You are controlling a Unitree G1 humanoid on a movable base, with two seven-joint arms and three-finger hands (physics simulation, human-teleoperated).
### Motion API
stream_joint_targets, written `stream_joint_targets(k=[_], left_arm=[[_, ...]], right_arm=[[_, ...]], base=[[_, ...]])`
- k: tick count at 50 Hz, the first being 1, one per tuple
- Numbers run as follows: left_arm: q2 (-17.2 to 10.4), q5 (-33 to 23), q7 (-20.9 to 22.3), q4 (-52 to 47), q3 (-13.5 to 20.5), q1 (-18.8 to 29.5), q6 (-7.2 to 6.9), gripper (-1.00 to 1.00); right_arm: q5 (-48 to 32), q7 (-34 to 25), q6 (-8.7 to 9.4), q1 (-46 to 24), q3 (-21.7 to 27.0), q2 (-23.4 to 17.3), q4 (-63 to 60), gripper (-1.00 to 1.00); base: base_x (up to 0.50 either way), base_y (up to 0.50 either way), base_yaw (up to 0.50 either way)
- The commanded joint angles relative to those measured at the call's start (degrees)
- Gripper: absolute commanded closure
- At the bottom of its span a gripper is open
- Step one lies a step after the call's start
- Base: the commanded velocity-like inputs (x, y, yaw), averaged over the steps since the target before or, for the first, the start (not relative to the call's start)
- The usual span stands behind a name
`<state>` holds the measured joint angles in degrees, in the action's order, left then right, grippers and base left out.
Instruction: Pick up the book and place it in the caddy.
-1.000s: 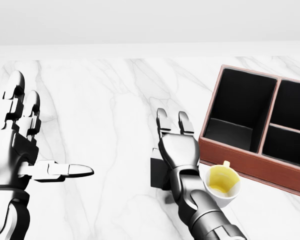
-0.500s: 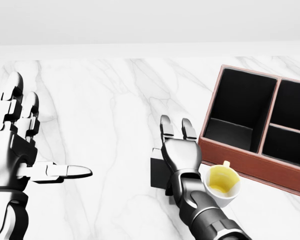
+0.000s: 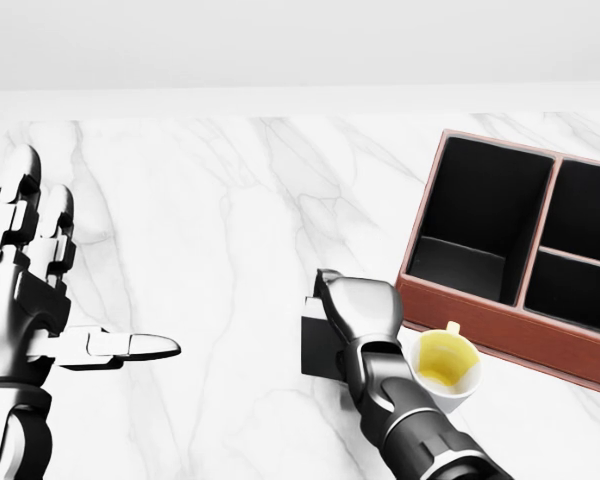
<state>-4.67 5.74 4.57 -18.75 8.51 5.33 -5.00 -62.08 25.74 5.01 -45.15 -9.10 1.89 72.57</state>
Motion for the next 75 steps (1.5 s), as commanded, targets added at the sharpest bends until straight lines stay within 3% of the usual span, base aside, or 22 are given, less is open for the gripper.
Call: stream_joint_targets(k=[1, 21, 25, 29, 35, 47, 63, 75], left_arm=[[-0.22, 0.58, 0.08, -0.23, 0.64, 0.4, 0.0, -1.0], [-0.13, 0.51, -0.09, -0.04, 0.37, 0.11, 0.0, -1.0], [-0.1, 0.44, -0.17, -0.2, 0.27, 0.05, 0.0, -1.0], [-0.14, 0.26, -0.11, 0.35, 0.29, 0.08, 0.0, -1.0], [-0.23, 0.3, -0.08, 1.6, 0.45, 0.37, 0.0, -1.0], [-0.39, 0.43, -0.22, 1.68, 0.48, 0.52, 0.0, -1.0], [-0.13, 0.07, -0.09, -0.28, 0.15, 0.01, 0.0, -1.0], [0.0, -0.01, 0.01, -1.08, 0.16, -0.31, 0.0, -1.0]], right_arm=[[1.24, 1.67, -0.01, 0.79, 1.34, 0.05, 1.64, 1.0], [3.62, 1.07, -0.01, 0.92, 1.43, 0.23, -1.77, 1.0], [4.11, 0.06, -1.55, 1.58, 1.41, 0.0, -5.29, 1.0], [3.91, -3.64, -1.68, 3.57, 0.97, -0.44, -11.17, 1.0], [2.9, -8.92, -0.07, 7.57, 1.3, -0.88, -23.78, 1.0], [1.14, -20.43, -0.01, 14.05, 2.14, -1.12, -47.73, 1.0], [-0.14, -31.38, -0.01, 16.94, 3.23, -1.57, -66.67, 1.0], [0.26, -39.56, -0.01, 15.2, 5.64, -3.25, -78.84, 1.0]], base=[[0.0, 0.0, 0.0], [0.0, 0.0, 0.0], [0.0, 0.0, 0.0], [0.0, 0.0, 0.0], [0.0, 0.0, 0.0], [0.0, 0.0, 0.0], [0.0, 0.0, 0.0], [0.0, 0.0, 0.0]])
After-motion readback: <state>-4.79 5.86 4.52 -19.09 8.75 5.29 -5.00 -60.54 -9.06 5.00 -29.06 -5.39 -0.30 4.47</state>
